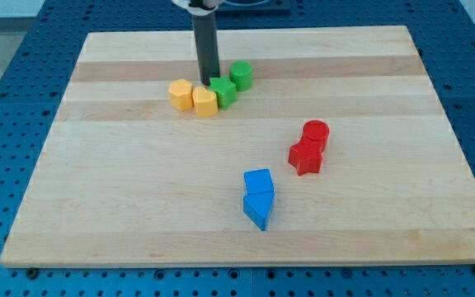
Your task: Move the arm towards the green circle
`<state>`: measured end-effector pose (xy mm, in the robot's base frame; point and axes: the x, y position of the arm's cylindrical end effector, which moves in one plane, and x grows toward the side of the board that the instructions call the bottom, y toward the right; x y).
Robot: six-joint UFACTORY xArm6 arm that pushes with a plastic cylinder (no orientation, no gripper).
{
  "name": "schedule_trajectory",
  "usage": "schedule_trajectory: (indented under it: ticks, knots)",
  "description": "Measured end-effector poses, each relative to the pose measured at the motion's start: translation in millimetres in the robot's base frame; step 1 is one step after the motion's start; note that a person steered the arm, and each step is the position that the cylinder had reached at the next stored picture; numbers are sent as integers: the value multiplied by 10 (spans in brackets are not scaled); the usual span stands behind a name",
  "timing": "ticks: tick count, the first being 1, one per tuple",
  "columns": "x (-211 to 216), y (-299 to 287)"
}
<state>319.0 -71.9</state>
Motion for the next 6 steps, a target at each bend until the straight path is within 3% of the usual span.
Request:
schedule_trajectory:
  ticks: [1, 2, 3, 6]
  knots:
    - [-245, -120]
    - [-683, 116]
    - [-751, 631]
    - [-270, 772]
